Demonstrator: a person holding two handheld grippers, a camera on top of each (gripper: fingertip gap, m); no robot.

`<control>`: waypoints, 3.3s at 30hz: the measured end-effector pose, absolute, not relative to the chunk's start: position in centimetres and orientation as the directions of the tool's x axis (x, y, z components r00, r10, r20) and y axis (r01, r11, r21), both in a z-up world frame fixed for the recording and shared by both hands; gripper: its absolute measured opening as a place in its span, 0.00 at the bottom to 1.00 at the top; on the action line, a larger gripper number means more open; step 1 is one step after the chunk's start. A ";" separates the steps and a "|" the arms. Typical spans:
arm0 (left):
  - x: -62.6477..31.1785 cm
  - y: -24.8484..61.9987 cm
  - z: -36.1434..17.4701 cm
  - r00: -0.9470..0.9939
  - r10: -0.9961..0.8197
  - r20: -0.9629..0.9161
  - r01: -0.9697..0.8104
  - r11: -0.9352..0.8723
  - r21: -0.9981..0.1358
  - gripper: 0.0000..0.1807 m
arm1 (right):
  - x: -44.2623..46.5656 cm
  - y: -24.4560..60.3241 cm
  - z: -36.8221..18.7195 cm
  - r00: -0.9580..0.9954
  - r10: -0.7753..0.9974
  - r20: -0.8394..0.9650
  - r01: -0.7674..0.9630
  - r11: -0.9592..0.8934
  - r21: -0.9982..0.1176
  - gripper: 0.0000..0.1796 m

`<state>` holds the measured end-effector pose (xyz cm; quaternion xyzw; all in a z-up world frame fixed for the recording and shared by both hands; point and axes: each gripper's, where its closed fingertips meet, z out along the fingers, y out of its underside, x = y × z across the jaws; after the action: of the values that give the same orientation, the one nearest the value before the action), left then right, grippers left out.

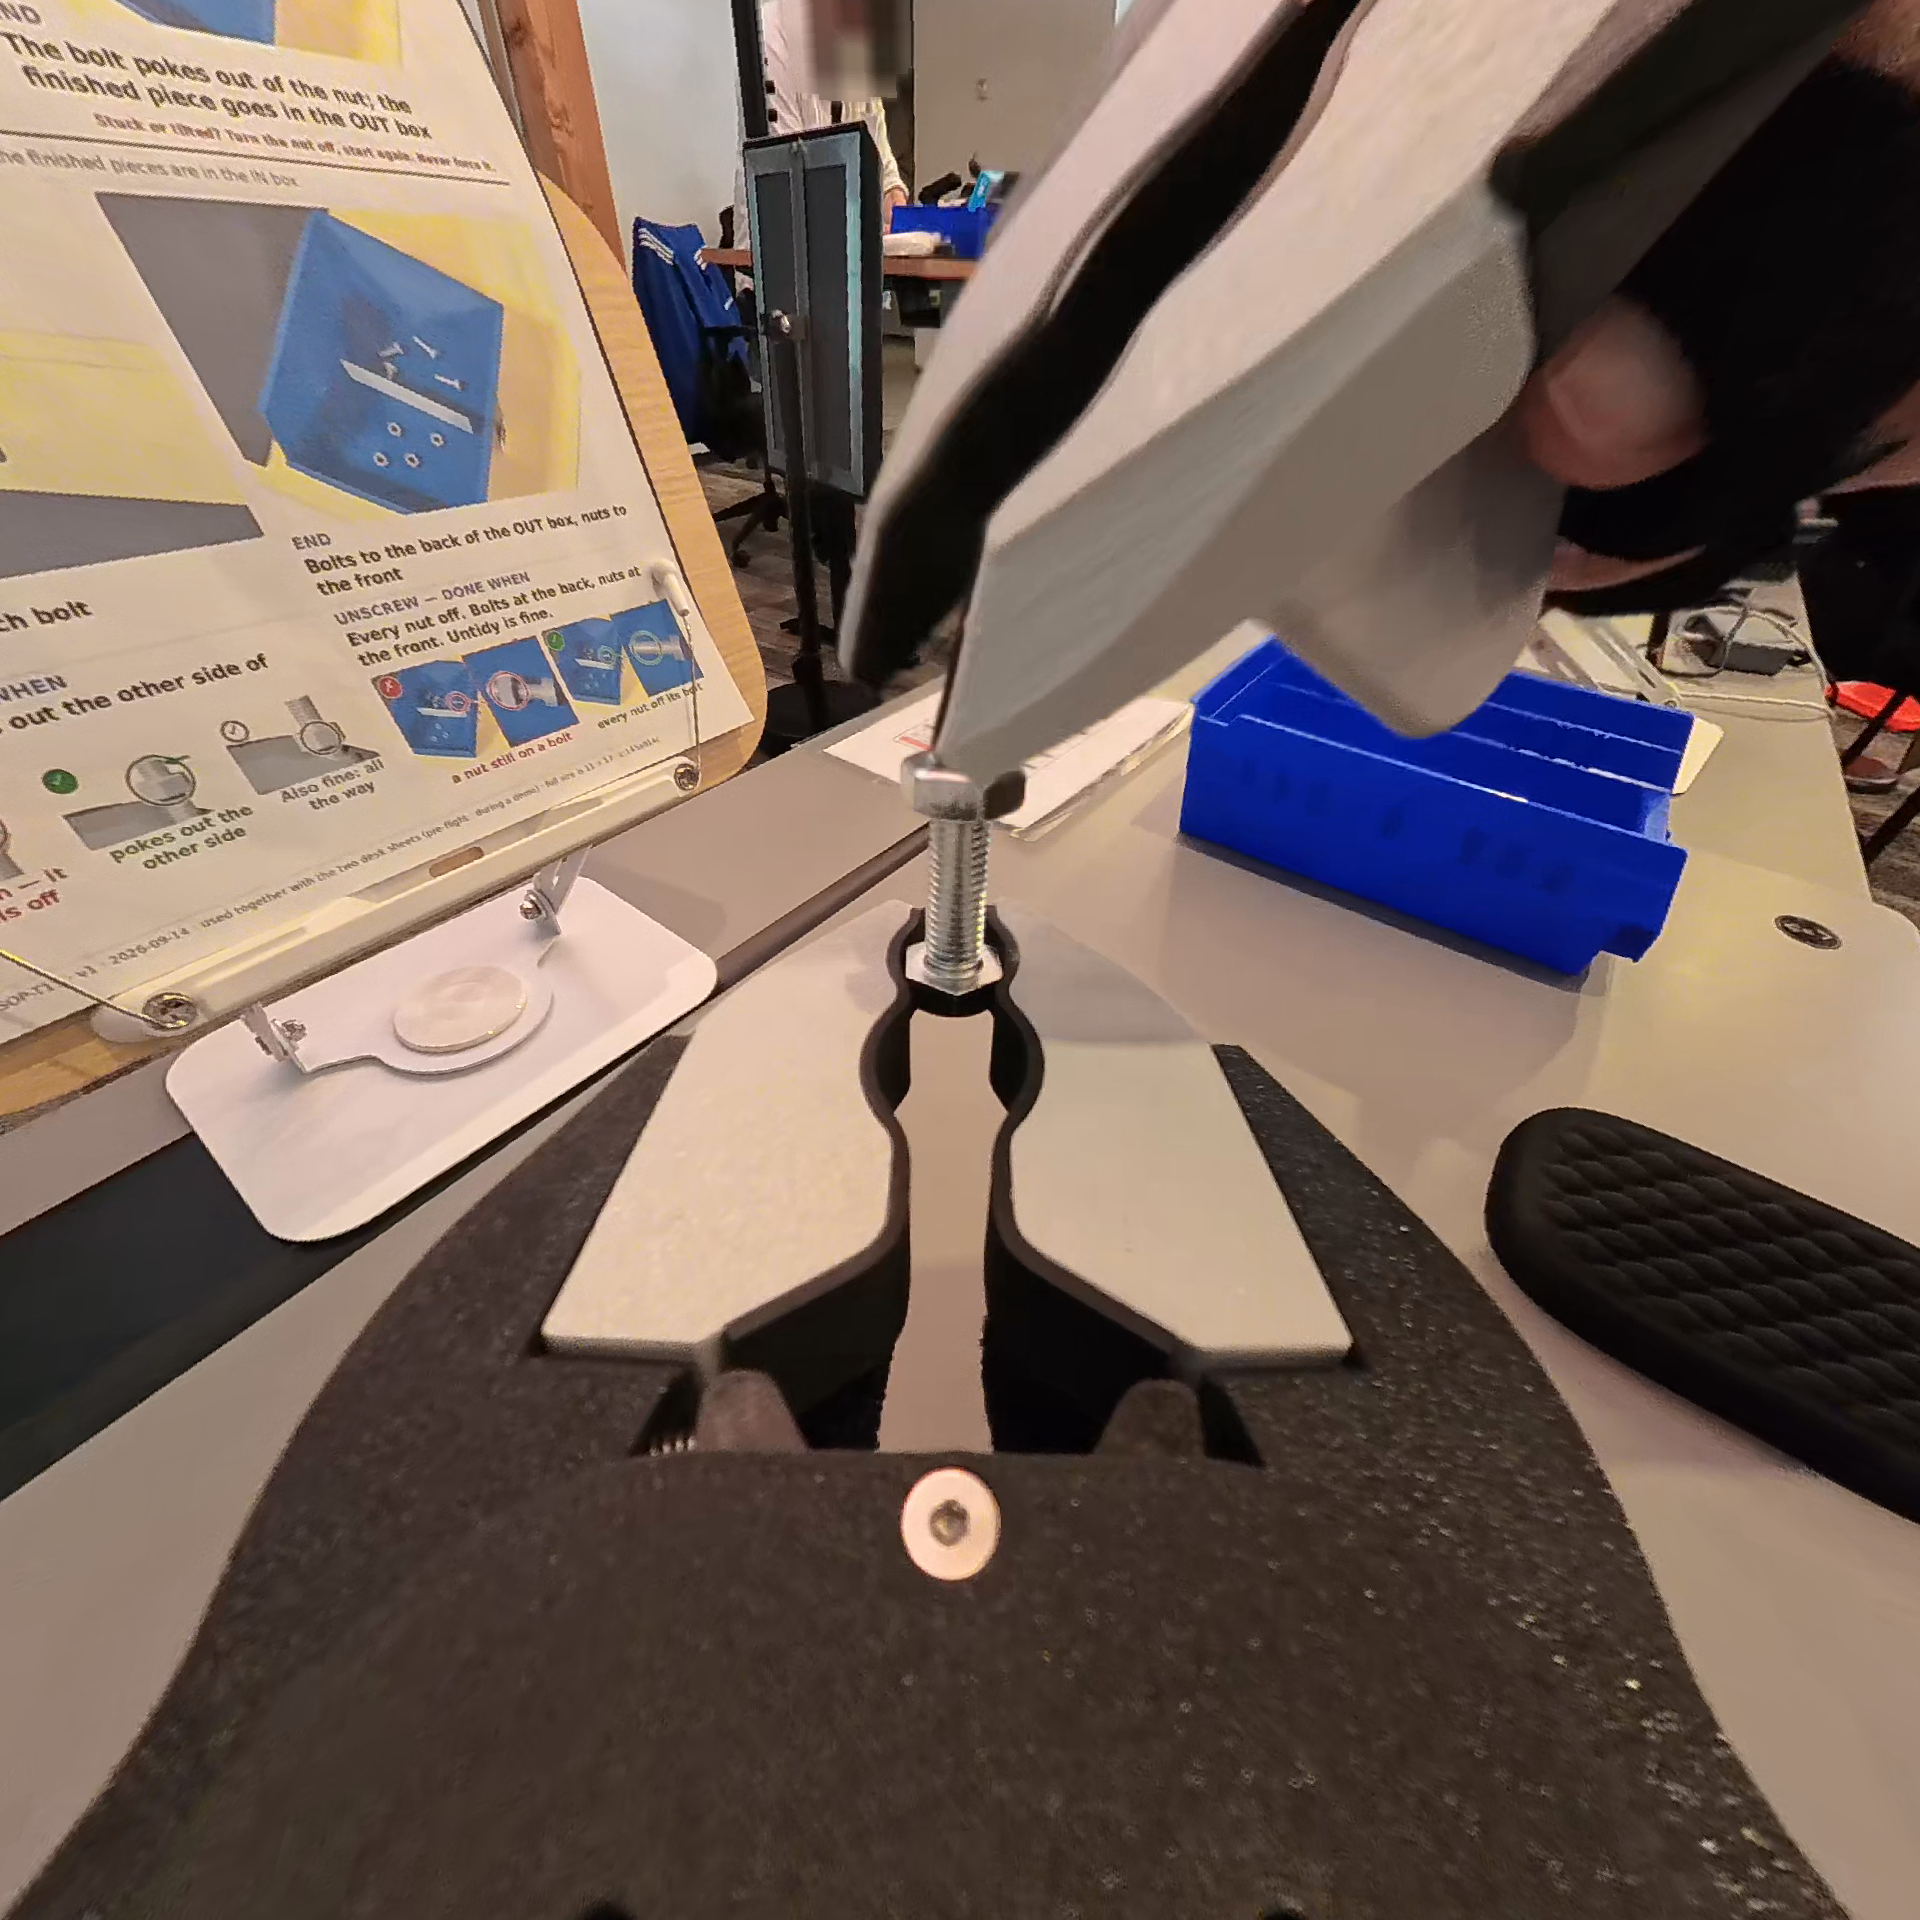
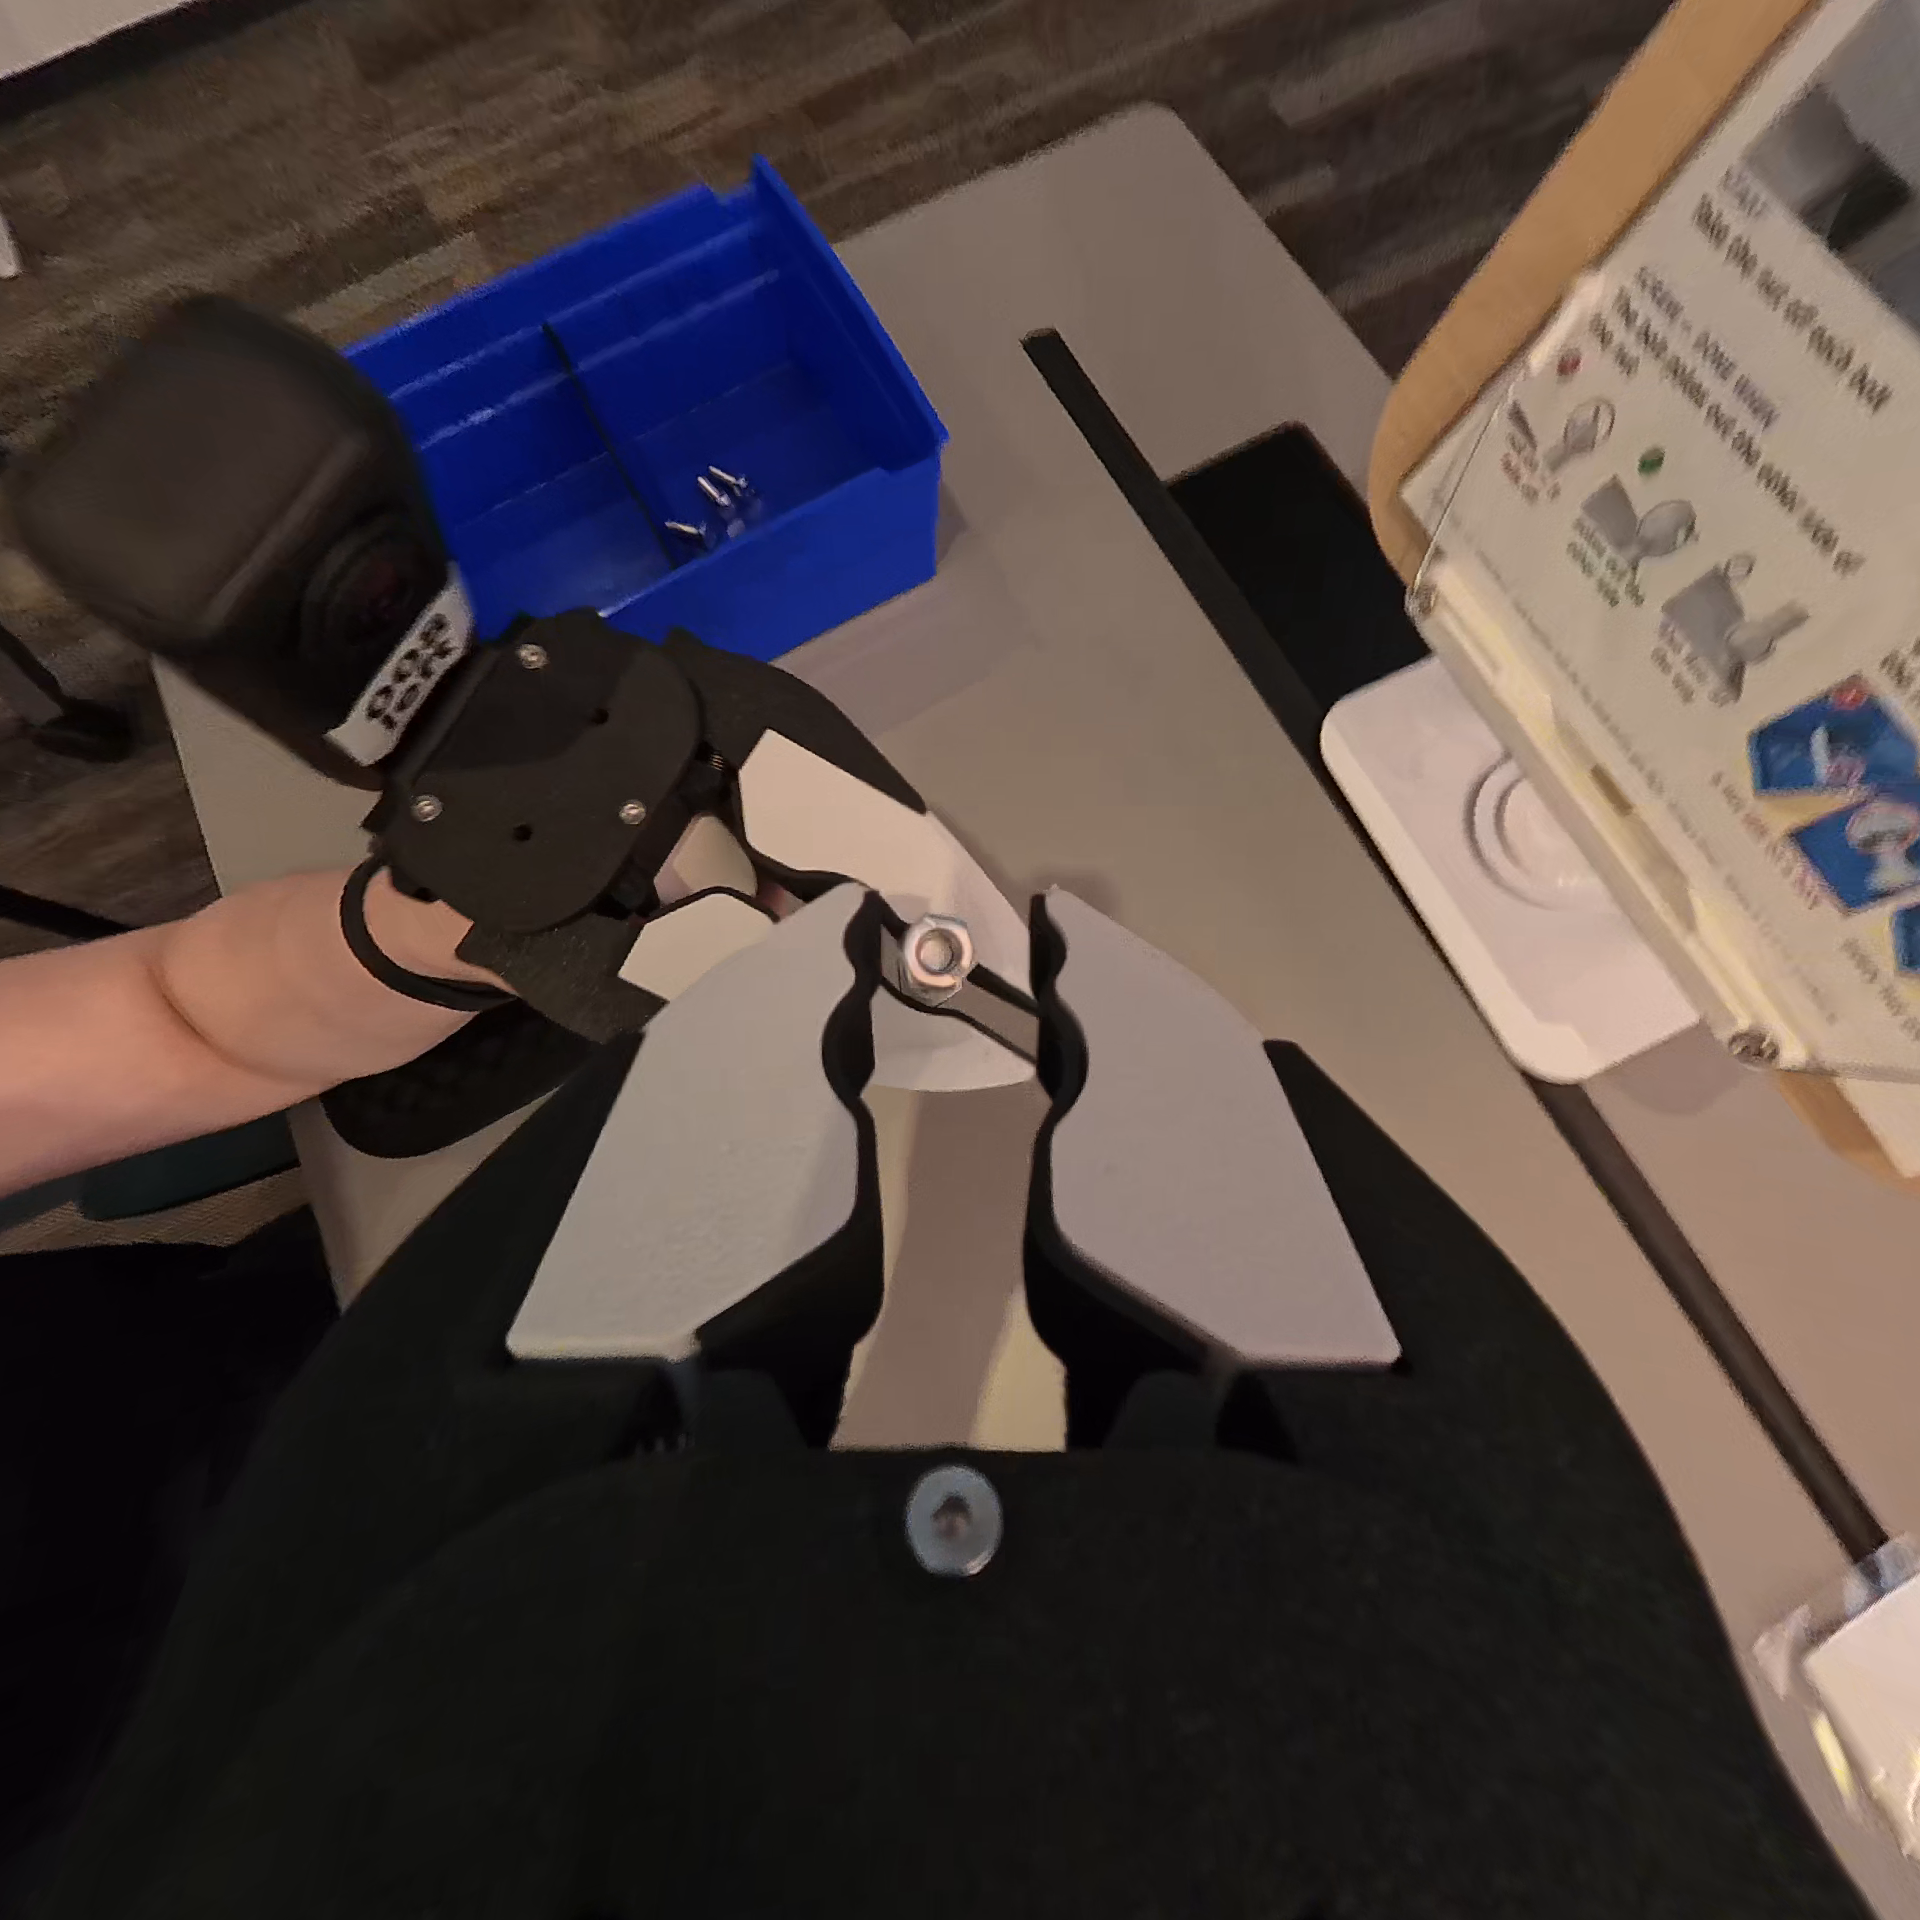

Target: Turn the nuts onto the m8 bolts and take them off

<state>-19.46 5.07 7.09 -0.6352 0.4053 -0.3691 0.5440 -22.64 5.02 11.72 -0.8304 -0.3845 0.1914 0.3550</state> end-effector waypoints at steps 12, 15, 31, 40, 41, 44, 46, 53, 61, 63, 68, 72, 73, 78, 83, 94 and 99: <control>-18.7 1.2 9.0 0.129 -0.983 0.134 -0.028 -0.139 -0.990 0.06 | -21.2 1.7 14.2 0.192 0.966 0.172 0.557 0.037 -0.830 0.20; -18.5 0.0 9.4 0.060 -0.988 0.141 -0.020 -0.142 -0.990 0.06 | -21.1 0.9 14.0 0.128 0.977 0.173 0.538 0.078 -0.839 0.21; -17.7 -3.2 9.3 -0.057 -0.996 0.065 -0.078 -0.060 -0.995 0.06 | -21.7 -2.5 12.9 -0.060 0.995 0.078 0.526 0.098 -0.845 0.12; -17.7 -3.0 9.3 -0.031 -0.998 0.050 -0.082 -0.048 -0.995 0.06 | -21.4 -2.5 12.7 -0.041 0.998 0.055 0.537 0.068 -0.841 0.08; -17.7 -2.8 9.3 -0.015 -0.999 0.048 -0.085 -0.047 -0.995 0.06 | -21.4 -2.3 12.6 -0.023 0.998 0.057 0.540 0.061 -0.840 0.08; -17.7 -2.1 9.3 0.028 -0.998 0.049 -0.089 -0.051 -0.995 0.06 | -21.4 -1.8 12.6 0.039 0.997 0.066 0.543 0.034 -0.839 0.08; -17.8 -1.7 9.3 0.055 -0.997 0.053 -0.090 -0.058 -0.994 0.06 | -21.5 -1.5 12.6 0.091 0.994 0.067 0.541 0.007 -0.841 0.08; -18.1 -0.2 8.8 0.184 -0.983 0.005 -0.134 -0.030 -0.991 0.06 | -21.6 -0.4 12.4 0.310 0.951 0.004 0.517 -0.165 -0.840 0.08; -18.2 0.6 8.8 0.253 -0.967 0.007 -0.137 -0.043 -0.990 0.06 | -21.5 0.3 12.4 0.505 0.861 -0.058 0.421 -0.305 -0.854 0.08; -18.3 0.8 8.8 0.271 -0.962 0.003 -0.140 -0.042 -0.989 0.06 | -21.6 0.4 12.4 0.540 0.840 -0.053 0.407 -0.316 -0.857 0.08; -18.2 0.9 8.9 0.273 -0.962 0.015 -0.132 -0.052 -0.990 0.06 | -21.6 0.5 12.4 0.581 0.814 -0.023 0.413 -0.319 -0.853 0.08; -18.3 0.5 9.0 0.248 -0.969 0.008 -0.134 -0.043 -0.990 0.06 | -21.1 0.3 12.7 0.553 0.831 0.055 0.477 -0.262 -0.839 0.22; -18.3 0.3 9.1 0.234 -0.972 0.011 -0.130 -0.043 -0.991 0.06 | -21.0 0.1 13.1 0.520 0.851 0.077 0.492 -0.224 -0.841 0.23; -18.1 -1.9 10.2 0.084 -0.995 0.060 -0.074 -0.066 -0.995 0.06 | -20.8 -2.1 15.5 0.289 0.946 0.148 0.443 0.005 -0.897 0.25; -18.1 -3.1 11.1 0.004 -0.996 0.084 -0.033 -0.084 -0.996 0.06 | -21.2 -3.4 15.8 0.189 0.979 0.076 0.321 0.012 -0.947 0.25; -18.1 -3.8 11.4 -0.034 -0.996 0.088 -0.022 -0.088 -0.996 0.06 | -22.4 -3.4 14.3 0.171 0.981 0.097 0.301 0.042 -0.953 0.24; -18.0 -3.6 11.2 -0.023 -0.996 0.089 -0.029 -0.089 -0.996 0.06 | -22.5 -3.9 14.3 0.143 0.985 0.098 0.304 0.050 -0.951 0.22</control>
<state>-18.02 -3.61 11.21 -0.5227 0.4900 -0.5207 0.4642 -22.46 -3.93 14.28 -0.5886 -0.5475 0.3586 0.4747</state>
